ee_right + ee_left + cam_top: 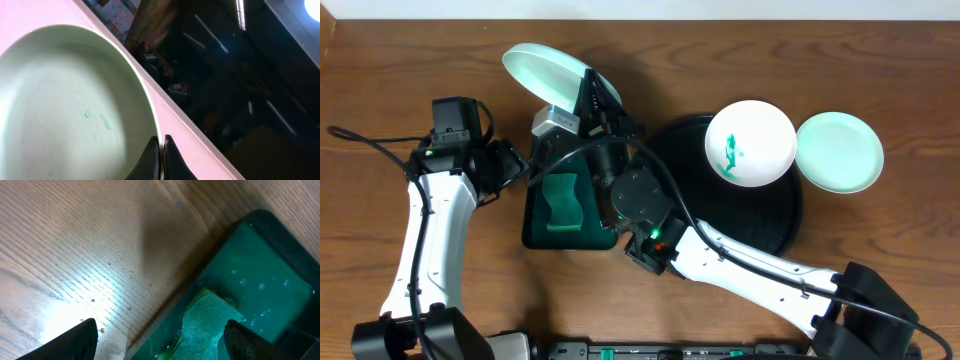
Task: Clean dirty plates on tray and stack at the side
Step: 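Swing the raised mint plate with the right gripper toward the right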
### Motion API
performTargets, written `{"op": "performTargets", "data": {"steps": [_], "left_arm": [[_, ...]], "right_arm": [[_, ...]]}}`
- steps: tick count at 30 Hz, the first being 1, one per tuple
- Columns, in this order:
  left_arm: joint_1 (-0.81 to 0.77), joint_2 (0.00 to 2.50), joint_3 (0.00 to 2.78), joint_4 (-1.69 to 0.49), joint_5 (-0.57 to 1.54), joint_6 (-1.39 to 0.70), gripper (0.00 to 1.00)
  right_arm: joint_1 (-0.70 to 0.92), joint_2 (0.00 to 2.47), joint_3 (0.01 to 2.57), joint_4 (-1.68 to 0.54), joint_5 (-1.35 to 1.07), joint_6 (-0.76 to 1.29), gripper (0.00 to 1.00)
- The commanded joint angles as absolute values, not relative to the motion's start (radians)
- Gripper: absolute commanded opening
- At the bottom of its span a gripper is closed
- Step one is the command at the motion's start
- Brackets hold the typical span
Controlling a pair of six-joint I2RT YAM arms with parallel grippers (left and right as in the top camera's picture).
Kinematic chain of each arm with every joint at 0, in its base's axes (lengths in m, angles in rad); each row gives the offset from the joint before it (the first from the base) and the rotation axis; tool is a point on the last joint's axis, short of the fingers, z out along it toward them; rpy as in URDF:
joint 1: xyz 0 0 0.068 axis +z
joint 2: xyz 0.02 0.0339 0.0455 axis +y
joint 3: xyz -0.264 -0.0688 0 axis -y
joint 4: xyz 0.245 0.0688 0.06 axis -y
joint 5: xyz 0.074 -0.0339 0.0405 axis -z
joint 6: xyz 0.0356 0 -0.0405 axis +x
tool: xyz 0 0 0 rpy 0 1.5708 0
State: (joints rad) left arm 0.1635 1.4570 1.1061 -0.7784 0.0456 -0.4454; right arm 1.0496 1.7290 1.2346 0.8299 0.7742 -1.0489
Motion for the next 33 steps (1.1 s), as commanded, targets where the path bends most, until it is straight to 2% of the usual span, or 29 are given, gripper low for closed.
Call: {"op": "performTargets", "data": {"steps": [1,33], "left_arm": [[0.168,1.454,1.123,-0.780,0.033,-0.450,0.81],[0.168,1.454,1.123,-0.780,0.033,-0.450,0.81]], "right_arm": [[1.060,1.730,1.249,0.834,0.759,-1.056,0.01],[1.058,1.730,1.249,0.807,0.778,-0.999,0.01]]}}
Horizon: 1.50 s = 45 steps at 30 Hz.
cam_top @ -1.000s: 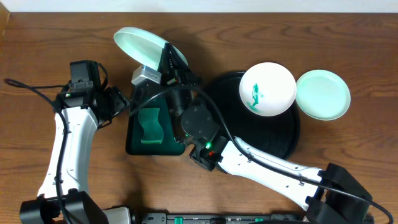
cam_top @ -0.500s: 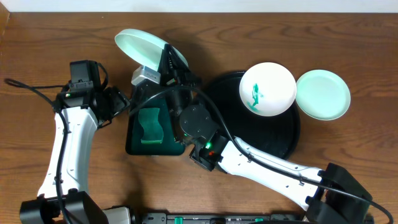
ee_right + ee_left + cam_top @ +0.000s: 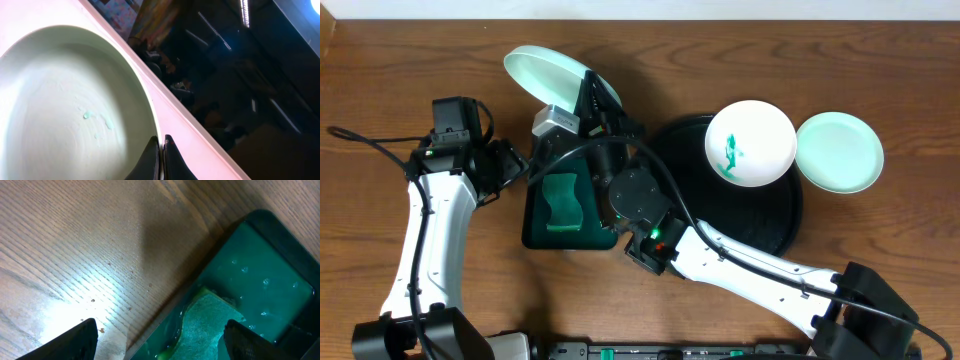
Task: Clean dirty plates on tray and stack at the side
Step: 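Swing the raised mint plate with the right gripper toward the right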
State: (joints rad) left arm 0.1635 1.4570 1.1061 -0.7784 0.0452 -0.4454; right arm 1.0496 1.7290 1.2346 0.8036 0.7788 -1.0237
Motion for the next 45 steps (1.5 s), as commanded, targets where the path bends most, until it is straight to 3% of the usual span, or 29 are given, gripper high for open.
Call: {"op": "performTargets", "data": {"steps": [1,12,18,22,29,36,45], "left_arm": [[0.168,1.454,1.123,-0.780,0.033,-0.450,0.81],[0.168,1.454,1.123,-0.780,0.033,-0.450,0.81],[0.168,1.454,1.123,-0.780,0.033,-0.450,0.81],[0.168,1.454,1.123,-0.780,0.033,-0.450,0.81],[0.168,1.454,1.123,-0.780,0.033,-0.450,0.81],[0.168,1.454,1.123,-0.780,0.033,-0.450,0.81],[0.168,1.454,1.123,-0.780,0.033,-0.450,0.81]], "right_arm": [[1.058,1.730,1.249,0.807,0.778,-0.999,0.01],[1.058,1.731,1.249,0.793,0.783,-0.967,0.01],[1.058,1.731,1.249,0.699,0.786,-0.845,0.01],[1.058,1.731,1.249,0.577,0.817,-0.679,0.01],[1.030,1.734,1.249,0.213,0.819,-0.214,0.01],[0.948,1.734,1.249,0.044,0.817,0.194,0.01],[0.820,1.655,1.249,-0.081,0.497,0.399,0.01]]}}
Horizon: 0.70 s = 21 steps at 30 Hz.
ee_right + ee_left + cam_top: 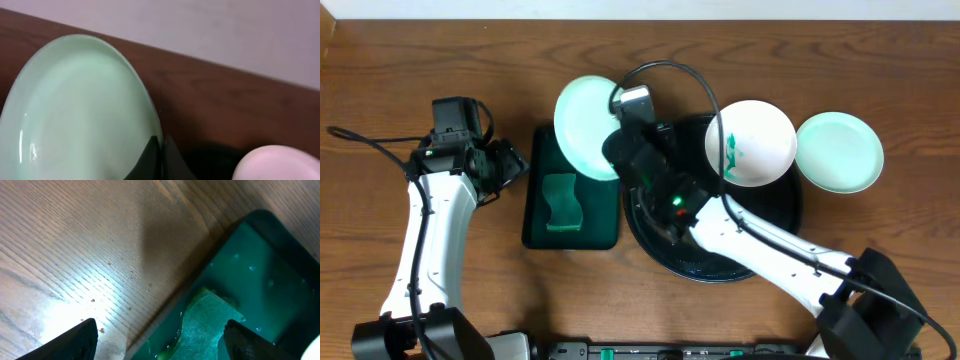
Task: Clean dirty plates on tray and stack at the side
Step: 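Swing the raised mint plate with the right gripper toward the right, then lower the mint plate onto the mint plate stack at right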
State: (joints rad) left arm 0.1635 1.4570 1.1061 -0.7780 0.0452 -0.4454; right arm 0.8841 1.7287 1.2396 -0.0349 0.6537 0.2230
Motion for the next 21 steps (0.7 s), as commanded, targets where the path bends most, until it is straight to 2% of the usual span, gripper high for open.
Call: {"op": "performTargets", "data": {"steps": [1,5,11,21], "left_arm": [[0.168,1.454,1.123,-0.780,0.033,-0.450,0.81],[0.168,1.454,1.123,-0.780,0.033,-0.450,0.81],[0.168,1.454,1.123,-0.780,0.033,-0.450,0.81],[0.168,1.454,1.123,-0.780,0.033,-0.450,0.81]], "right_arm": [[0.793,1.639,1.249,-0.110,0.471,0.434,0.01],[0.662,1.567,1.249,-0.233,0.382,0.511,0.01],[0.429,1.475,1.249,-0.413,0.263,0.520,0.01],[-0.035,1.448,1.248,-0.675,0.234,0.520,0.01]]}}
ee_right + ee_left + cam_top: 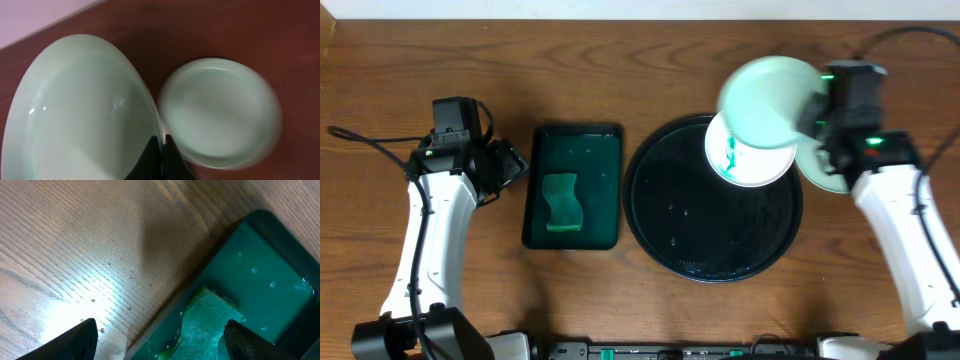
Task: Clean dirty plates on tray and stack at the side
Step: 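Lower the mint plate onto the mint plate stack at right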
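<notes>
My right gripper (161, 150) is shut on the rim of a pale green plate (768, 98), held in the air over the back right edge of the round black tray (710, 235). Beneath it on the tray lies a white plate (745, 160) with a green smear. A second pale green plate (220, 112) rests on the table to the right of the tray, partly hidden in the overhead view. My left gripper (157, 340) hangs open over the left edge of the dark green basin (572, 185), which holds a green sponge (560, 203) in water.
The left arm (430, 230) runs along the table's left side. The right arm (910, 240) comes in from the lower right. Brown wooden table (620, 60) lies all around the tray and basin.
My right gripper has moved with the green plate from over the basin's right edge to above the tray's back right, by the plate on the table. The left gripper has stayed put.
My right gripper held the green plate tilted up behind the basin at the first two moments. Then the plate was over the gap between basin and tray. Now it hangs over the tray's back right edge. The left gripper stayed open over the basin throughout.
</notes>
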### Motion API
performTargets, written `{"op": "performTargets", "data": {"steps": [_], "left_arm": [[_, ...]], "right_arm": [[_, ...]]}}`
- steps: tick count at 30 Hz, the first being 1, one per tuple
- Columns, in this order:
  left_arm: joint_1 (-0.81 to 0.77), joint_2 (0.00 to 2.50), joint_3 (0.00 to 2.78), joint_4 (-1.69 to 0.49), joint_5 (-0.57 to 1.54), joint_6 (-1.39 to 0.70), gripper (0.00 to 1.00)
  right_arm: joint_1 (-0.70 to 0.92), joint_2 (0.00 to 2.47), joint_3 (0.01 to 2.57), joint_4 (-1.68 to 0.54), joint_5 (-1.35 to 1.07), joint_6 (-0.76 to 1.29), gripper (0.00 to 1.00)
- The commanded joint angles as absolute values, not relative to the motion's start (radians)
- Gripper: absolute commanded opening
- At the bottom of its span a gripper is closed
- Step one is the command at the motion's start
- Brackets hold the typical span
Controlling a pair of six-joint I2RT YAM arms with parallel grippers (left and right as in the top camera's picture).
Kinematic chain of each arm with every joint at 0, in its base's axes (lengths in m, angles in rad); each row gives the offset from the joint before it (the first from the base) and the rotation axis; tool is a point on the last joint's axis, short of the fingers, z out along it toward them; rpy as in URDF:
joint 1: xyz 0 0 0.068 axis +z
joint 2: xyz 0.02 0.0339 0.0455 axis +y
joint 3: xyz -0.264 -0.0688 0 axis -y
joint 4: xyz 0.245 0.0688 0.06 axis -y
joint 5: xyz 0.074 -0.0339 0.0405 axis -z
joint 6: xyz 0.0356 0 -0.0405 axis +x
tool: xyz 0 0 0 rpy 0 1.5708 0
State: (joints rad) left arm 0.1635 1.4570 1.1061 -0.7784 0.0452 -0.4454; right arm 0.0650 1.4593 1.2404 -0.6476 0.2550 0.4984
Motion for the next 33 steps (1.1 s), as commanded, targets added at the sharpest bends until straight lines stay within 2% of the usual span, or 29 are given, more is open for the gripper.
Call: {"op": "performTargets", "data": {"steps": [1,6,11,33], "left_arm": [[0.168,1.454,1.123,-0.780,0.033,-0.450,0.81],[0.168,1.454,1.123,-0.780,0.033,-0.450,0.81],[0.168,1.454,1.123,-0.780,0.033,-0.450,0.81],[0.168,1.454,1.123,-0.780,0.033,-0.450,0.81]], "right_arm": [[-0.078,1.454,1.248,-0.692,0.227,0.520,0.01],[-0.222,1.489,1.247,-0.738,0.206,0.520,0.01],[-0.295,1.544,1.247,-0.742,0.186,0.520,0.01],[-0.315,1.782,1.247,-0.684,0.239,0.519,0.01]]}}
